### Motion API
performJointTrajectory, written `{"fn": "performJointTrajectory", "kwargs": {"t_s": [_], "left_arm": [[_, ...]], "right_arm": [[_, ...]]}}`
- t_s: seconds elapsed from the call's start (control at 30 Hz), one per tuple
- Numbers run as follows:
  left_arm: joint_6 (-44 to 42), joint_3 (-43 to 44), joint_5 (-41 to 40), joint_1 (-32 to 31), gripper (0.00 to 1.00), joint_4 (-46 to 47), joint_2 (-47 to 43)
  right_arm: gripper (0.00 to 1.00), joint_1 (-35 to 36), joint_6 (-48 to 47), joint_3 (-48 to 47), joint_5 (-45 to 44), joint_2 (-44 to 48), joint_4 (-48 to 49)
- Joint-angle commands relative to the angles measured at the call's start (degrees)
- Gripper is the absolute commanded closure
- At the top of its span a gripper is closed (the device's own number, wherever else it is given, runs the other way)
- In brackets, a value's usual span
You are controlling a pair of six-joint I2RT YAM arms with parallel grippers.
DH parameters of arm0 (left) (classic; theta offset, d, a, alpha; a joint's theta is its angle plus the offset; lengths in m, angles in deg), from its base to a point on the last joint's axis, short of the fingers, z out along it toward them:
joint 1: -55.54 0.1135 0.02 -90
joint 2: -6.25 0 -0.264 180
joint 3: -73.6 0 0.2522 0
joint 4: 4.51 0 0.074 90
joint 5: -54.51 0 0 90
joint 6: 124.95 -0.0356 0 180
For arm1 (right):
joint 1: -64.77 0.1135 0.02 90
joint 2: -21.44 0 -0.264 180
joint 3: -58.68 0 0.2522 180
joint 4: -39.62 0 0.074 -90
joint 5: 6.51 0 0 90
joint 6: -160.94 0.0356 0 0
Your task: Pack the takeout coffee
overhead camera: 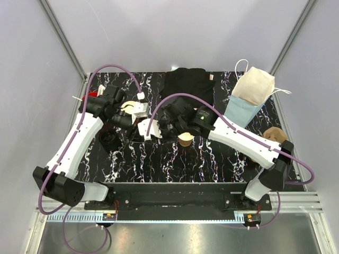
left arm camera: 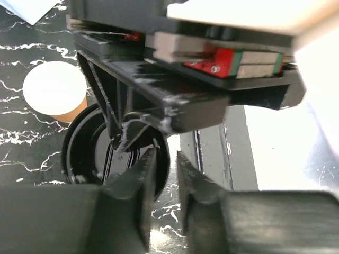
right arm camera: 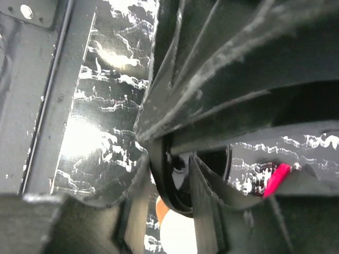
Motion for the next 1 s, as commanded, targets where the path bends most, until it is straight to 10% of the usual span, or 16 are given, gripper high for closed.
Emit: {"fn": "performJointTrajectory", "kwargs": {"t_s": [0.0, 0.17, 0.5, 0.97], "left_arm": [[-0.5, 0.6, 2.3, 0.8, 0.59, -12.1, -2.2], [-0.1, 1.4, 1.0, 2.1, 0.30, -11.3, -2.5], [0.8, 2.3, -2.8, 2.3, 0.18, -9.0, -2.7], [14.1, -23.7, -29.3, -3.1, 0.04, 22.6, -8.4]], "right_arm": [[0.62, -0.4, 2.1, 0.1, -0.8, 2.3, 2.8], [0.63, -0.3, 3.7, 0.4, 0.8, 4.2, 1.9], [0.63, -0.3, 3.8, 5.0, -0.2, 6.1, 1.7], [0.38, -13.0, 7.5, 1.7, 9.5, 12.6, -3.6]]}}
